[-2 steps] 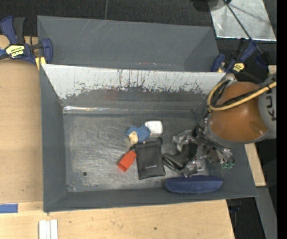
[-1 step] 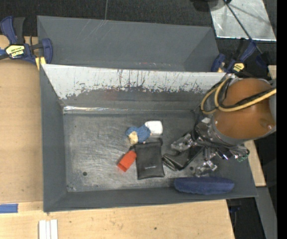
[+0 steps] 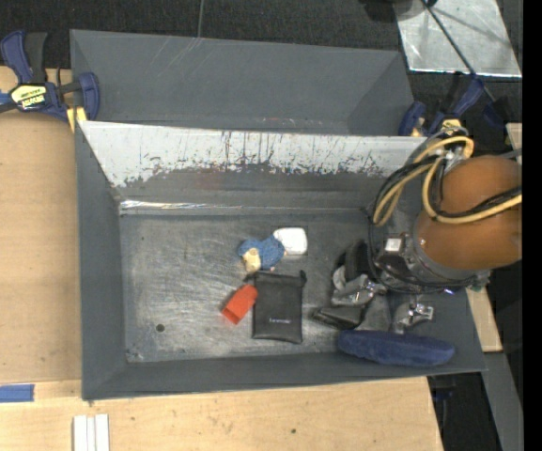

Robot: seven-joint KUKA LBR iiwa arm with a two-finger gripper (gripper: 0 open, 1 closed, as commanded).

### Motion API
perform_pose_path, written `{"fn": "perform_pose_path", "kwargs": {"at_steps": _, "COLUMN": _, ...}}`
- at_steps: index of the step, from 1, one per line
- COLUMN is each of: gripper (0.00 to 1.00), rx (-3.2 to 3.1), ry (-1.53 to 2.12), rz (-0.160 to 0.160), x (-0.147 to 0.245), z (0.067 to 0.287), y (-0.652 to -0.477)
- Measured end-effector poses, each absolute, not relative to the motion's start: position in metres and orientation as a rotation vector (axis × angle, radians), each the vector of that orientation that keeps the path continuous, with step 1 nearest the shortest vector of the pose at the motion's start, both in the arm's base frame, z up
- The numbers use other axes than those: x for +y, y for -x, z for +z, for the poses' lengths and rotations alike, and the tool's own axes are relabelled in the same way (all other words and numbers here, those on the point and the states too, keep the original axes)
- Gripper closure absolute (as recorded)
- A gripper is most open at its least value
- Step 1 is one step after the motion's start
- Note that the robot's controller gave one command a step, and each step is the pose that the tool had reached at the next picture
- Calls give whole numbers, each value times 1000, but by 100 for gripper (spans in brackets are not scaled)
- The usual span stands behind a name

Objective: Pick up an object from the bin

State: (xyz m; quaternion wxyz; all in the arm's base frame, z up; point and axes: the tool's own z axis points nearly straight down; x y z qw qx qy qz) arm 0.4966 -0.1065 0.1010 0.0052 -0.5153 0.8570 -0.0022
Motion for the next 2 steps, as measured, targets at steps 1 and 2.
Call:
{"fn": "perform_pose_path", "kwargs": {"at_steps": 1, "gripper": 0, "rx": 2312, "ry": 2112, "rz": -11, "x": -99, "z": 74, "y": -493}}
{"fn": "perform_pose_path", "kwargs": {"at_steps": 2, "gripper": 0, "rx": 2317, "ry": 2111, "rz": -6, "x": -98, "z": 75, "y": -495}}
